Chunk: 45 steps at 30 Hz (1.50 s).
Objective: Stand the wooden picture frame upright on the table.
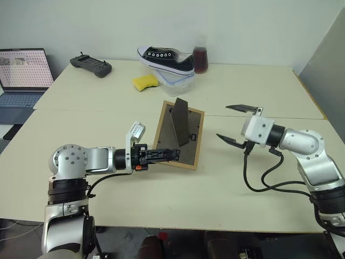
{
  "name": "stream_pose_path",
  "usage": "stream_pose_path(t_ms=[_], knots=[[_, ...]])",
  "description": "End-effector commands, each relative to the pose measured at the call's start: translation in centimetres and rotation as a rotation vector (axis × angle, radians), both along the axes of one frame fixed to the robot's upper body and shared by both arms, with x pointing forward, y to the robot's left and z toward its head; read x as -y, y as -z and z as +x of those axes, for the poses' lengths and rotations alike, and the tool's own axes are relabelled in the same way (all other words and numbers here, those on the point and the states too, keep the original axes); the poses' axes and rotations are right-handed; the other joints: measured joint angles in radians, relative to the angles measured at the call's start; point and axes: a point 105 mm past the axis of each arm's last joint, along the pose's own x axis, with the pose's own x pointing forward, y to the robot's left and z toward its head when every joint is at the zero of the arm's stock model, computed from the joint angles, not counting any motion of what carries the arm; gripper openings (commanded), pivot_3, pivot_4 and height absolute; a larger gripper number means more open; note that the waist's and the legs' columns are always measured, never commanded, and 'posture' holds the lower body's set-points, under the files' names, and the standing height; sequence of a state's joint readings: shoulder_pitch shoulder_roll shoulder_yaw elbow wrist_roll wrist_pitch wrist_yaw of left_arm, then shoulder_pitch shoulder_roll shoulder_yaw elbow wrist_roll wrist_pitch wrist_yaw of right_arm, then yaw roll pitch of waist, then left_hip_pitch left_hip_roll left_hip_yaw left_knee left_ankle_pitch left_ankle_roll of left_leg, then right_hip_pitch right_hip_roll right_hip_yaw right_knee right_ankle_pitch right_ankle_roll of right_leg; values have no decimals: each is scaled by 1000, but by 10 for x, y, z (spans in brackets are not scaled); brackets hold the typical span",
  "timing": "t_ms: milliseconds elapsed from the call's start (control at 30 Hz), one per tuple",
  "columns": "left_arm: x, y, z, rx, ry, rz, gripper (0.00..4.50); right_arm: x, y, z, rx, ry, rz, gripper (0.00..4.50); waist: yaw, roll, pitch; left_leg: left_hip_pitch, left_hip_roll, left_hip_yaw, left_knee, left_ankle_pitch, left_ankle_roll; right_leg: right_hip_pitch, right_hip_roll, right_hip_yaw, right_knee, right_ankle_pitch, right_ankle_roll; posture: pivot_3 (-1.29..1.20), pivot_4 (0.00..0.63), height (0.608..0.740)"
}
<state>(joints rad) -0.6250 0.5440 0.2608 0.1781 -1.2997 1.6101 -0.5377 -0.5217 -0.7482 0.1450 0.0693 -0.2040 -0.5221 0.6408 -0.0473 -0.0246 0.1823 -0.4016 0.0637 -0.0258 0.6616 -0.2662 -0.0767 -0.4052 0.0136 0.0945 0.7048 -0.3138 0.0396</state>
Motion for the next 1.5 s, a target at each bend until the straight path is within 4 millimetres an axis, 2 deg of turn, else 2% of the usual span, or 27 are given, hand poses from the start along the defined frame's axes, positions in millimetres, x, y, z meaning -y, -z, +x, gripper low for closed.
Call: stream_pose_path(t_ms=[33,233,333,467,567,700,767,833,900,1067,1167,1300,1367,1500], knots=[[9,-22,-9,14,94,-84,1295,-14,-4,-7,302,-143,-91,4466,-4,0,0,0,0,0,0,1,-3,0,0,0,0,0,0,0,150,740],[18,-23,-21,-27,147,-105,1295,-43,-15,-3,487,-230,-24,4466,-10,0,0,2,0,0,1,2,-4,0,0,1,4,0,0,0,150,740],[20,-25,-24,-39,136,-114,1295,-57,-19,-9,517,-299,20,4466,-9,0,0,2,0,0,1,3,-5,0,-1,1,6,0,0,0,150,740],[19,-24,-24,-40,114,-103,1295,-59,-19,-16,513,-350,43,3860,-4,0,0,2,-1,0,1,3,-5,0,-2,1,6,0,0,0,150,740],[19,-23,-25,-40,110,-99,1295,-58,-18,-16,508,-352,51,2924,-2,0,0,2,-2,0,2,3,-5,0,-2,1,6,0,0,0,150,740],[20,-22,-28,-33,121,-99,1295,-58,-19,-18,506,-358,59,2012,-5,0,0,2,-1,0,2,3,-5,0,-2,1,6,0,0,0,150,740],[21,-22,-31,-22,129,-92,1295,-58,-19,-17,502,-358,60,1719,-7,0,0,2,-1,0,2,3,-5,0,-1,1,6,0,0,0,150,740],[21,-23,-33,4,117,-75,1295,-58,-20,-18,503,-359,63,1677,-8,0,0,2,-1,0,2,3,-5,0,-1,1,6,0,0,0,150,740],[20,-25,-34,28,95,-80,1981,-55,-22,-18,502,-355,69,1670,-9,0,0,2,-1,0,2,3,-5,0,-1,1,6,0,-1,0,150,740],[6,-34,-11,45,-46,-122,3016,-45,-20,-19,463,-354,72,1338,-8,0,0,2,-1,0,2,3,-5,0,-2,1,7,0,-1,0,150,740],[-6,-41,-7,73,-99,-123,3656,-37,-16,-19,407,-354,78,1335,-8,0,0,2,-1,0,2,3,-4,0,-2,1,7,0,-1,0,150,740],[-22,-43,-5,128,-196,-77,4478,-33,-15,-8,283,-313,145,1332,-11,0,0,2,-1,0,2,3,-4,0,-1,1,7,0,-1,0,150,740],[-34,-44,-2,216,-278,5,4500,-36,-13,5,129,-267,209,1331,-14,0,0,3,-1,0,2,2,-4,0,-1,1,7,0,-1,0,150,740],[-39,-38,4,535,-411,361,4500,-52,3,31,-457,-181,458,1329,-12,0,0,3,1,-1,1,3,-5,0,-1,1,7,0,-1,0,150,740]])
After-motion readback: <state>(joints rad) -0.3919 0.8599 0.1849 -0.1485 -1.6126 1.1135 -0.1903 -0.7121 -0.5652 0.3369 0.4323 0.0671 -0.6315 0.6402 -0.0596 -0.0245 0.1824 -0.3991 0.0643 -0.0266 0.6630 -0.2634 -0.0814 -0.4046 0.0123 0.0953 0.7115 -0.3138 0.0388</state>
